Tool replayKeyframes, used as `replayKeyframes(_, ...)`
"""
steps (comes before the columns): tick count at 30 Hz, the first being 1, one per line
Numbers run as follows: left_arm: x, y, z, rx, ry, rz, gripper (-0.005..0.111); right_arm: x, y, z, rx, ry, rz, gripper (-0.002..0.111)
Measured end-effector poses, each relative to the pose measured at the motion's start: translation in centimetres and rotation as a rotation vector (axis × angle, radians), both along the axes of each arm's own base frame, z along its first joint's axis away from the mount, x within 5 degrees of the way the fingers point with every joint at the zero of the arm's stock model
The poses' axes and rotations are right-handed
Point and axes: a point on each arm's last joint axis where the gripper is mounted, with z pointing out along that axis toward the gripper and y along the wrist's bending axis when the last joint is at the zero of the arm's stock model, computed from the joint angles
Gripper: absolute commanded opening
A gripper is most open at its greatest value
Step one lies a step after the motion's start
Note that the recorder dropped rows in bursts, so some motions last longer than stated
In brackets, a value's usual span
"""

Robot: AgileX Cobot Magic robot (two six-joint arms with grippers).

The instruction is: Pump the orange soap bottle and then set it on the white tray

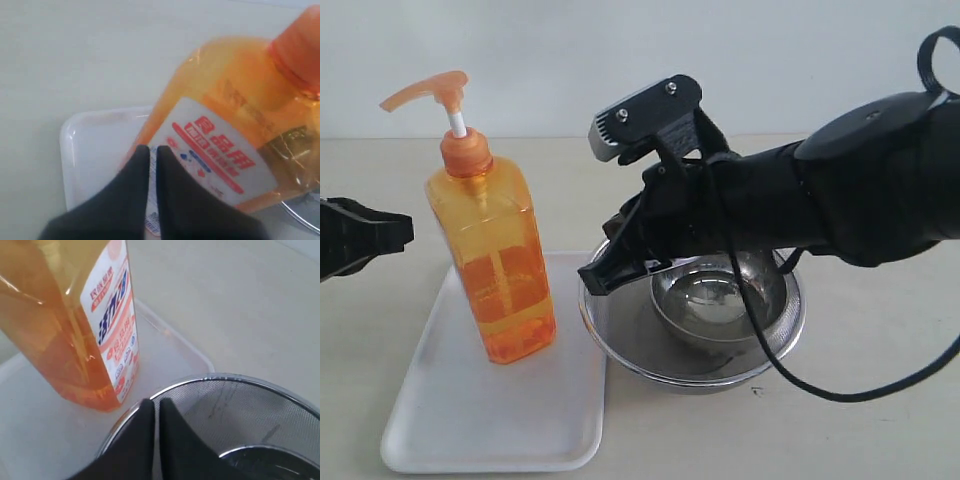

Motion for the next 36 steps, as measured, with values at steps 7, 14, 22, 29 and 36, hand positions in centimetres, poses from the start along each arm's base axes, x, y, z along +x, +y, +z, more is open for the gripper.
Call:
replayKeyframes(7,0.4,-0.4,-1.3,0.012,0.041,-0.051,0.005,0.9,1.4,-1.0,0.002,0.038,0.05,0.0)
replayKeyframes(14,1.5,-0.5,-2.1,0.021,0.073,-0.069,0.005,1.9,3.0,-1.7,0.012,0.063,0.094,0.0)
replayKeyframes(22,1.5,-0.5,-2.1,0.028,0.068,-0.069,0.005,1.9,4.3,-2.8,0.066,0.123,0.177,0.0)
replayKeyframes(29,2.1,-0.6,-1.4,0.026,0.041,-0.069,0.005,1.7,4.4,-2.7,0.078,0.133,0.2,0.0)
replayKeyframes(36,2.2,-0.5,-1.3,0.031,0.037,-0.063,0.005,2.5,3.9,-2.9,0.028,0.091,0.11,0.0)
